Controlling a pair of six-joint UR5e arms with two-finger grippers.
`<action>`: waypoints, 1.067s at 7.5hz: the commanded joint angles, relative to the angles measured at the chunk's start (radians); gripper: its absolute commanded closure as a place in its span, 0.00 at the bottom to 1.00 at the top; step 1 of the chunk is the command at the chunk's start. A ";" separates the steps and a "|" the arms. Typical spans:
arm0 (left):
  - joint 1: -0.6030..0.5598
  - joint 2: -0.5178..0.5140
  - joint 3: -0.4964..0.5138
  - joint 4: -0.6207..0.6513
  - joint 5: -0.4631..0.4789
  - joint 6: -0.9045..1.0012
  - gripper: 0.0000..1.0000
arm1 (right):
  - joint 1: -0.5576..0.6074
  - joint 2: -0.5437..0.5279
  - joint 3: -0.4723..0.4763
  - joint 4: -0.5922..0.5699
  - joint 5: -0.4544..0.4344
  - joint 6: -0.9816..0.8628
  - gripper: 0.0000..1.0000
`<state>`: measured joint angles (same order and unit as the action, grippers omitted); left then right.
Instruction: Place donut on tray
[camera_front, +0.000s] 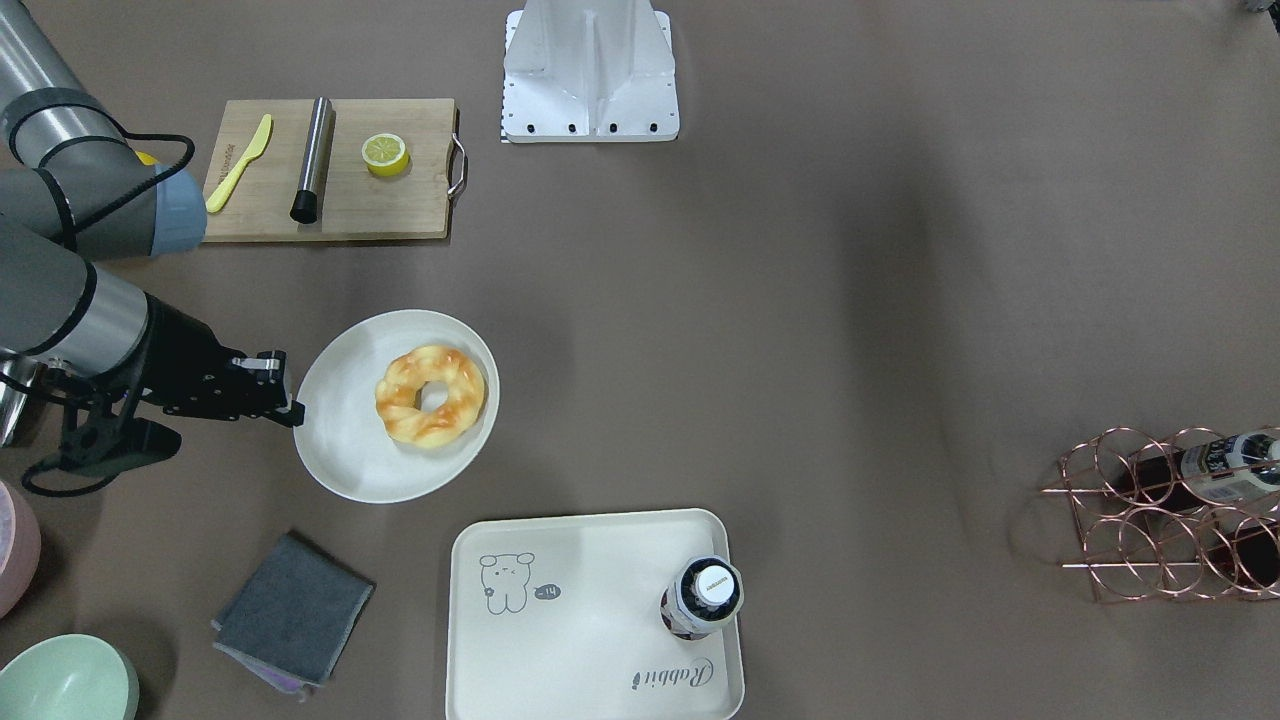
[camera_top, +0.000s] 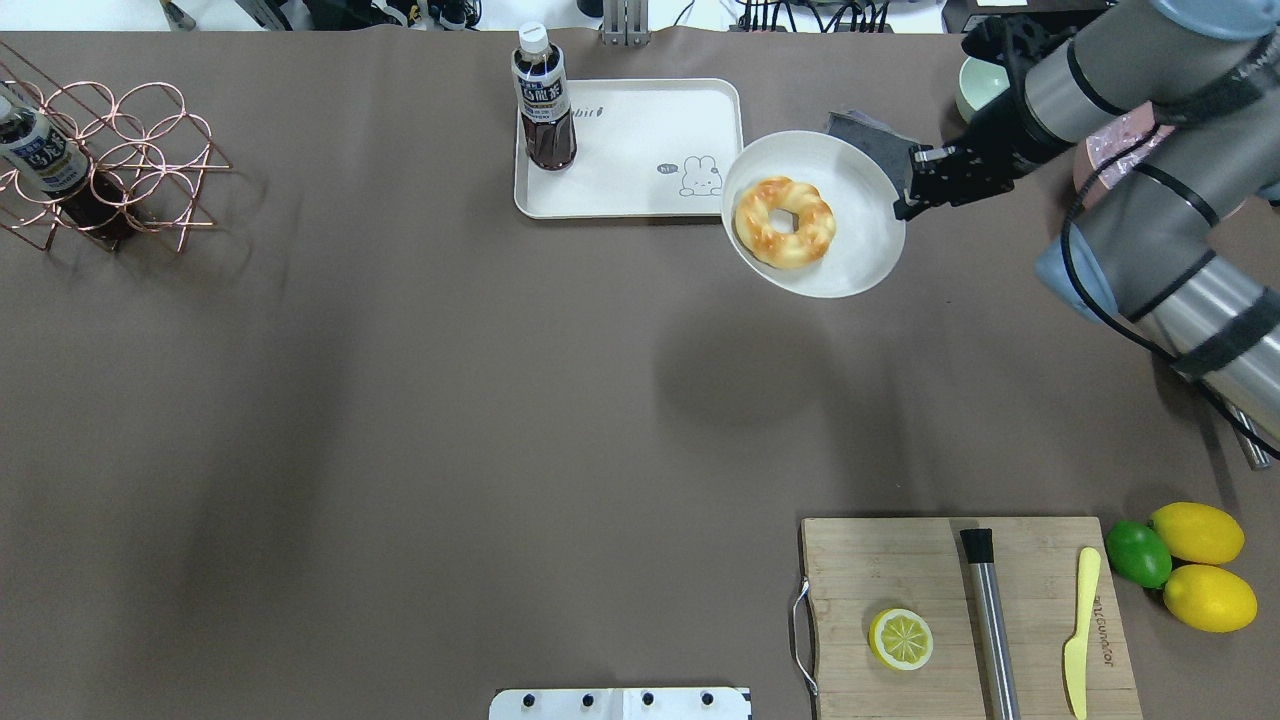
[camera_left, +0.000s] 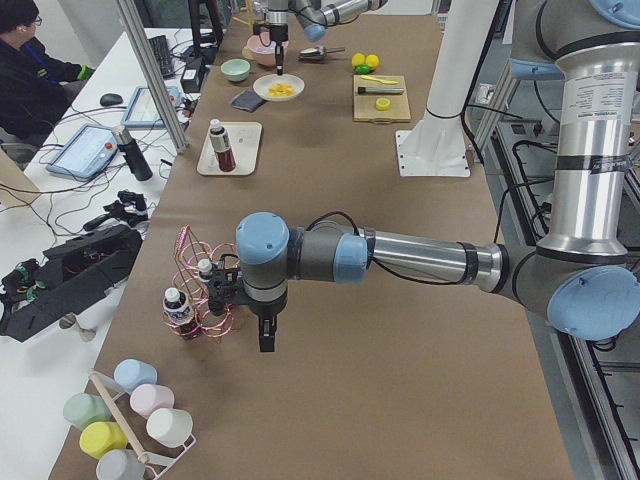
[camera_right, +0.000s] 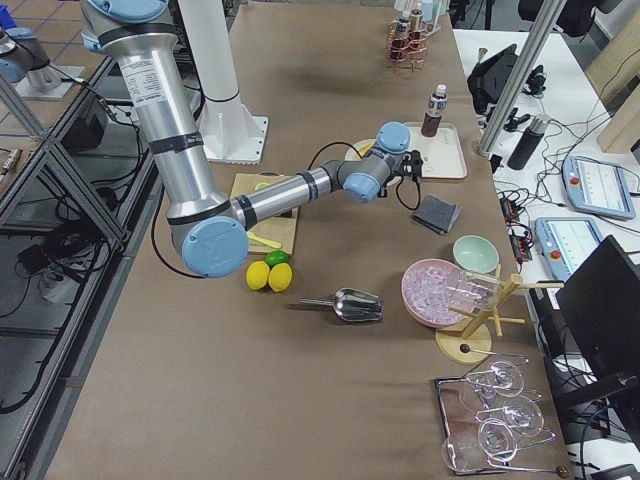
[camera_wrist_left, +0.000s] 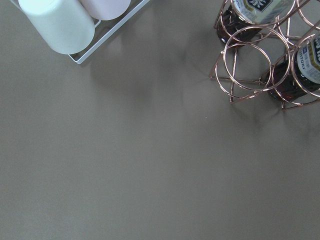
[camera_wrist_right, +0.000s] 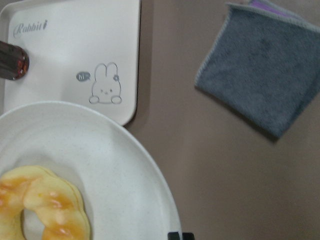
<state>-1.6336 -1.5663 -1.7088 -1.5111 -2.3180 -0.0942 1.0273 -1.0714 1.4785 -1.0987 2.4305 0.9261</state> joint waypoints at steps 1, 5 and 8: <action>0.017 -0.001 0.000 0.000 0.000 -0.001 0.02 | 0.001 0.276 -0.282 -0.110 -0.030 -0.027 1.00; 0.035 -0.003 0.005 0.000 0.000 -0.001 0.02 | -0.047 0.503 -0.662 -0.109 -0.110 -0.067 1.00; 0.038 -0.003 0.005 0.000 0.000 -0.001 0.02 | -0.067 0.524 -0.716 -0.118 -0.143 0.018 1.00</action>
<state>-1.5967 -1.5690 -1.7057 -1.5110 -2.3178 -0.0962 0.9709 -0.5591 0.7844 -1.2085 2.3165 0.8777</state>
